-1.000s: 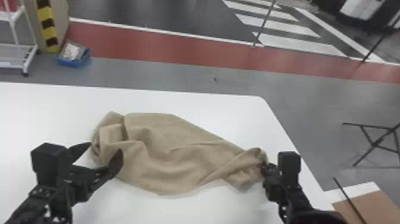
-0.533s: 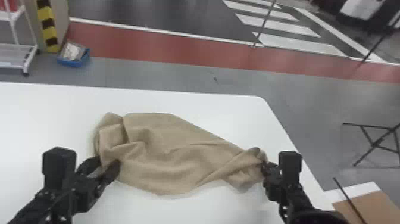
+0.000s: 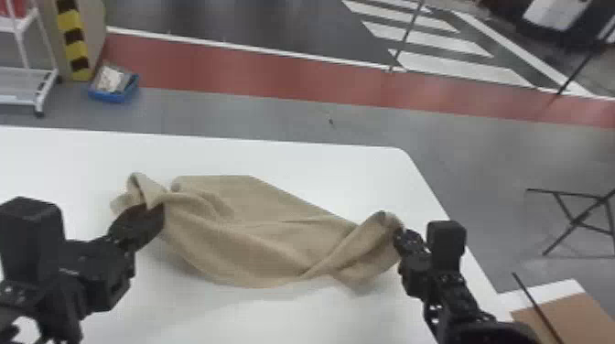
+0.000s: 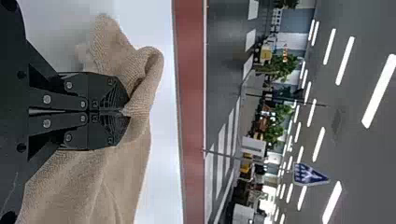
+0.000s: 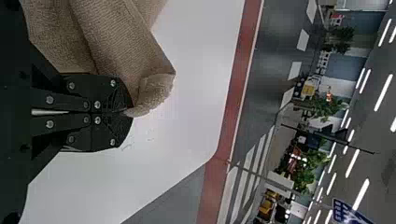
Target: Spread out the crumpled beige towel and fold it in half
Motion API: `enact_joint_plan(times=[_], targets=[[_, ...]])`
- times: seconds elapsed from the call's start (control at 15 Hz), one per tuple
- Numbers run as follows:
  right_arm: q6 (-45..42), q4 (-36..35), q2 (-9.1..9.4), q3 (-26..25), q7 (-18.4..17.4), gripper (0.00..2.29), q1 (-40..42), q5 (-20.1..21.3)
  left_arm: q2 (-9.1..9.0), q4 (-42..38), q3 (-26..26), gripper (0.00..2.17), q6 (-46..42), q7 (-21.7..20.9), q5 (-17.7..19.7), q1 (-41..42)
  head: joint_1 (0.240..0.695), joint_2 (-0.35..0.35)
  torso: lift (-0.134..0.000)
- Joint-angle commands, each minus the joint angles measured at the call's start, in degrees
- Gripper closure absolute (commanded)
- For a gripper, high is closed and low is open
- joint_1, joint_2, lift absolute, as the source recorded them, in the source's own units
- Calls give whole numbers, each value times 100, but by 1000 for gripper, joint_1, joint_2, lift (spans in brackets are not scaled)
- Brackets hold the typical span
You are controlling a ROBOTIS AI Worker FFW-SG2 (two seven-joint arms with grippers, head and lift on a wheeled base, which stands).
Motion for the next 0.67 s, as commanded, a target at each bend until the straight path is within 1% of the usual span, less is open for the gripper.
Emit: enact_joint_plan(times=[0.0, 0.07, 0.13, 0.2, 0.27, 0.33, 0.4, 0.47, 0.53, 0.6], targets=[[-161, -601, 3, 229, 8, 1595, 241, -154, 188, -704, 301, 1713, 36, 134, 49, 275, 695, -350, -124], [-214, -943, 12, 317, 0, 1595, 320, -216, 258, -1073, 459, 1713, 282, 274, -13, 372, 695, -350, -124], [-196, -1277, 29, 387, -9, 1595, 373, -225, 258, -1460, 670, 1713, 827, 380, -153, 451, 695, -344, -124], [-143, -1638, 47, 369, -9, 1595, 408, -392, 276, -1847, 810, 1706, 1354, 494, -338, 486, 695, -322, -124], [-108, -1857, 47, 238, -18, 1595, 417, -770, 311, -2181, 1048, 1696, 1794, 538, -443, 591, 695, -295, -124], [-91, -2016, 56, 97, -62, 1595, 417, -1148, 328, -2506, 1197, 1636, 2251, 538, -505, 609, 695, -270, -124], [-108, -2024, 126, -8, -229, 1595, 390, -1235, 381, -2682, 1285, 1636, 2550, 538, -593, 591, 695, -232, -124], [-161, -1893, 126, -114, -361, 1595, 364, -1253, 390, -2717, 1241, 1636, 2673, 538, -637, 512, 695, -220, -124], [-266, -1673, 73, -298, -378, 1595, 311, -1332, 355, -2576, 1118, 1602, 2673, 503, -637, 301, 695, -219, -124], [-337, -1427, 64, -316, -493, 1595, 276, -1332, 311, -2190, 802, 1585, 2936, 441, -681, -85, 695, -223, -124]])
